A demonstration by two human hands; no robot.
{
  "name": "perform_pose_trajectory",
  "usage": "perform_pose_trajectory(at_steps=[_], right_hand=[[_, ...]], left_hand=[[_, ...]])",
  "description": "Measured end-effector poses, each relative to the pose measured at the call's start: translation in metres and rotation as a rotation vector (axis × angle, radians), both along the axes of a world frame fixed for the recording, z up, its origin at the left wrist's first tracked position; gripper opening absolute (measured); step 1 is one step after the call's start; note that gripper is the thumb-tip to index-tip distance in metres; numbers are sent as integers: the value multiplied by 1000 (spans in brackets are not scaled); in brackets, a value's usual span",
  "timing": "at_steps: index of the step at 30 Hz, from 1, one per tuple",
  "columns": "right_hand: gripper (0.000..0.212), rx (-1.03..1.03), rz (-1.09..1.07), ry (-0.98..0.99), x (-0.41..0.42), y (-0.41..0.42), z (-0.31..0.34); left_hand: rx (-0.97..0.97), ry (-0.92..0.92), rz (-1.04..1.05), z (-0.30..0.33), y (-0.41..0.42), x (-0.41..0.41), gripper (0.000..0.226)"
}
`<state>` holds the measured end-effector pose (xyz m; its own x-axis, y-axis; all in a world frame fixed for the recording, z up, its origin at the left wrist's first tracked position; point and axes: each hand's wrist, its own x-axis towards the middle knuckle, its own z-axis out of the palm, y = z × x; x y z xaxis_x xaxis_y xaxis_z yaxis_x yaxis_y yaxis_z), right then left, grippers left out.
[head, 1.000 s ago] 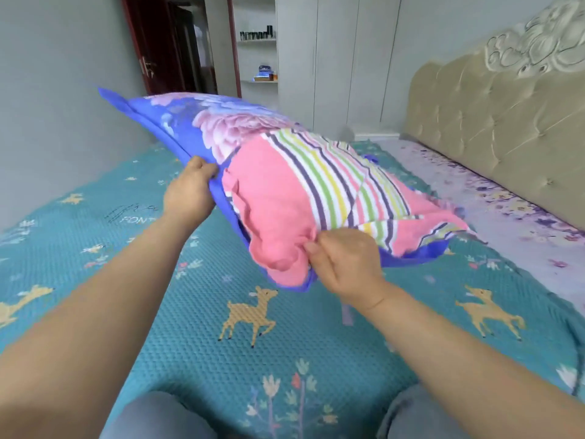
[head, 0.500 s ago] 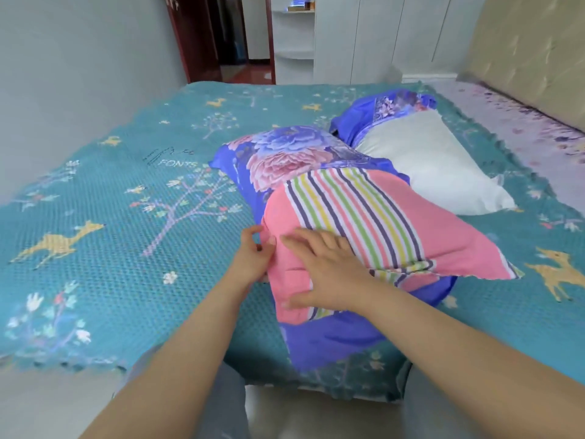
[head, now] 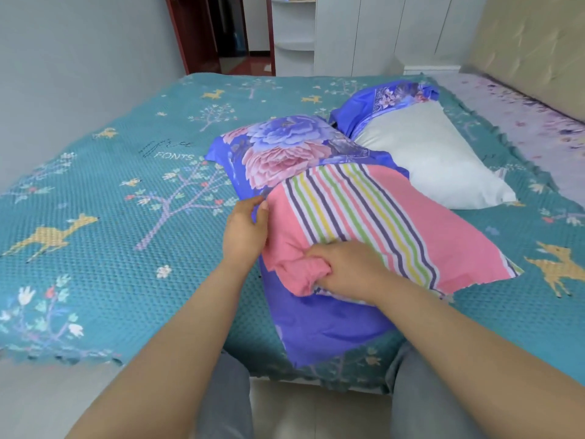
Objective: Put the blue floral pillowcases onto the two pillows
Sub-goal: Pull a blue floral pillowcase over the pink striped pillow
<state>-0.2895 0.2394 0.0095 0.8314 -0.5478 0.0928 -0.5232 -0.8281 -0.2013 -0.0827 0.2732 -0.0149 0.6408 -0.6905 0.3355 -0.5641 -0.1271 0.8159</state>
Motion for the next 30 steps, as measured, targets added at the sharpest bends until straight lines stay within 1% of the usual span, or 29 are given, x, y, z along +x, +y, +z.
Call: perform_pose_trajectory(at_steps=[1, 2, 4, 6, 7, 8, 10, 12, 13, 15, 16, 18, 19, 20, 21, 22, 24, 25, 26, 28, 29, 30], right_hand=[[39, 4, 3, 30, 2, 5, -3], [40, -38, 16, 27, 4, 8, -9], [45, -216, 61, -37, 8, 12, -20], [64, -423, 73, -69, 13, 13, -25], [79, -466, 42, -42, 16, 9, -24], [94, -465, 3, -2, 18, 5, -21], [116, -361, -47, 94, 22, -7, -15], [124, -151, -58, 176, 27, -20, -11], [126, -80, -61, 199, 29, -23, -10], [128, -57, -61, 215, 32, -27, -9], [129, -57, -61, 218, 32, -29, -10], [131, -32, -62, 230, 30, -33, -7], [132, -7, -59, 239, 28, -34, -6], [133, 23, -49, 248, 26, -35, -3], [134, 52, -34, 263, 24, -36, 0], [134, 72, -23, 277, 22, -36, 2], [134, 104, -6, 316, 21, -34, 3], [133, 130, 9, 347, 21, -33, 3], [133, 170, 29, 388, 19, -32, 3], [126, 291, 87, 454, 15, -34, 14], [116, 354, 104, 434, 15, -37, 22], [103, 385, 93, 348, 18, -41, 31]], left_hand=[[42, -76, -38, 6, -11, 4, 30], [100, -156, -74, 9, -24, 10, 30], [227, -258, -107, 12, -45, 13, 29], [295, -275, -76, 14, -58, 14, 32], [315, -279, -61, 16, -64, 13, 33], [331, -286, -45, 18, -69, 12, 34], [377, -285, -8, 23, -77, 14, 29], [398, -256, 33, 26, -82, 19, 23], [404, -237, 35, 27, -85, 21, 21], [379, -130, 25, 28, -89, 25, 21], [331, -28, 19, 29, -92, 29, 21], [229, 297, -12, 32, -94, 39, 20], [218, 396, -27, 32, -94, 44, 21], [221, 384, -47, 32, -94, 48, 21], [247, 264, -60, 32, -93, 50, 17], [288, 100, -73, 32, -92, 48, 11], [336, -220, -91, 31, -90, 40, 17], [354, -334, -110, 32, -90, 36, 19], [387, -427, -120, 32, -91, 31, 20], [470, -537, -119, 31, -90, 29, 21], [498, -559, -111, 30, -90, 28, 22], [503, -548, -103, 29, -88, 27, 22]])
